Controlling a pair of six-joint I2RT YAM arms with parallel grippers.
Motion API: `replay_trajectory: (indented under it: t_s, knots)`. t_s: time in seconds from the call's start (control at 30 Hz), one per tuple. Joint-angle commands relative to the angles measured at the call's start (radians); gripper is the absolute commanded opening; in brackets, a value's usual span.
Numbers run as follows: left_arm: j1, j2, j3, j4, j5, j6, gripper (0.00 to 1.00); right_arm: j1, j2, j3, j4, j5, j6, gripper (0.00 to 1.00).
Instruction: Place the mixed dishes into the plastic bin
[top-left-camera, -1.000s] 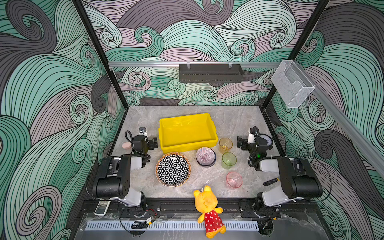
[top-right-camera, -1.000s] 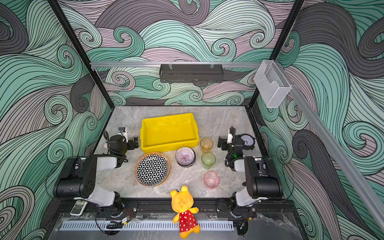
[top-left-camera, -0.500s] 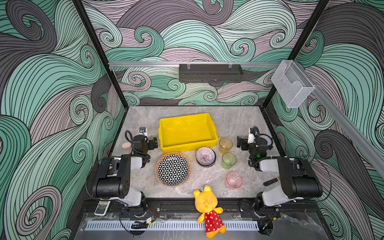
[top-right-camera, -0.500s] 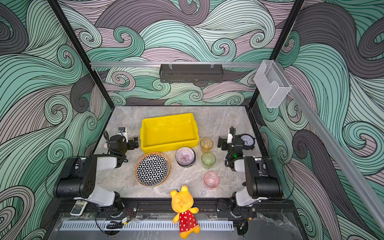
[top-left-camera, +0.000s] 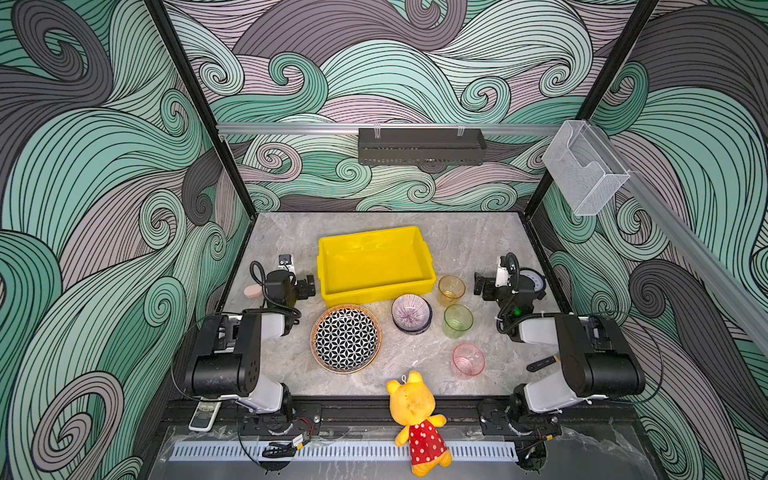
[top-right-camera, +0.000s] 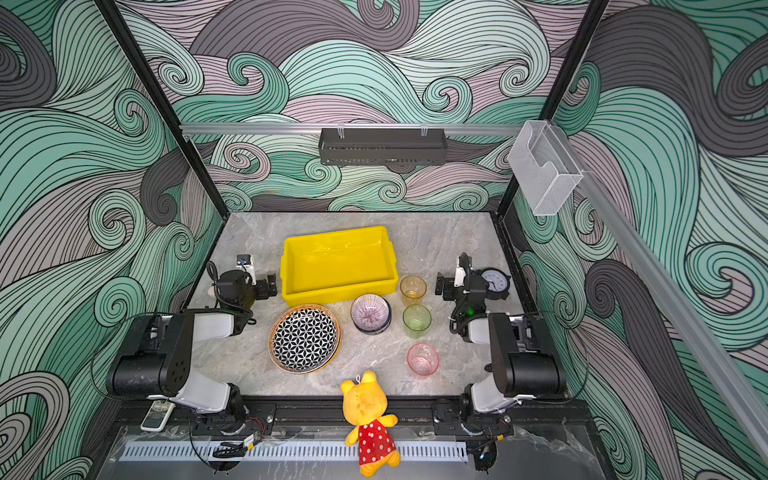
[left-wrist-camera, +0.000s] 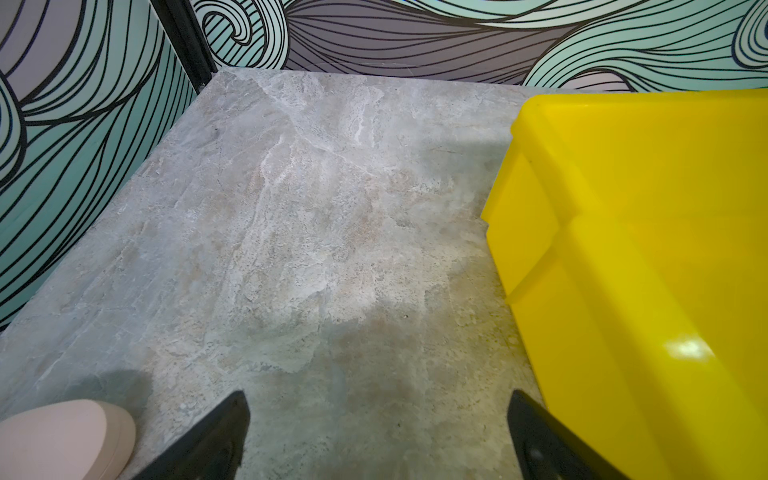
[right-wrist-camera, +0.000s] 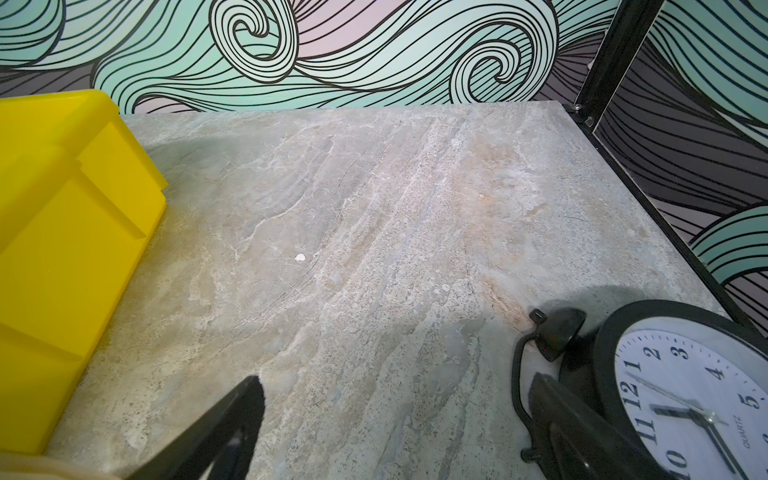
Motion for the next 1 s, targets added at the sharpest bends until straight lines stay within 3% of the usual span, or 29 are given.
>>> replay_trajectory:
  t_s: [0.0,0.53,0.77,0.83,0.97]
  knots:
    - [0.006,0.006,0.019,0.007,0.011,-0.006,0.99,0.006,-0.001,0.013,0.009,0.01,-0.006,0.99]
    - [0.007,-0.021,0.047,-0.061,-0.045,-0.031,0.99,0.007,-0.028,0.022,-0.032,0.035,0.0,0.99]
    - [0.007,-0.119,0.182,-0.399,-0.161,-0.098,0.99,0.01,-0.148,0.119,-0.295,0.049,-0.001,0.99]
    - [0.006,-0.144,0.224,-0.497,-0.242,-0.165,0.99,0.015,-0.175,0.152,-0.36,0.051,-0.015,0.99]
    - [0.005,-0.188,0.353,-0.768,-0.267,-0.277,0.99,0.069,-0.238,0.243,-0.554,0.117,-0.083,0.99]
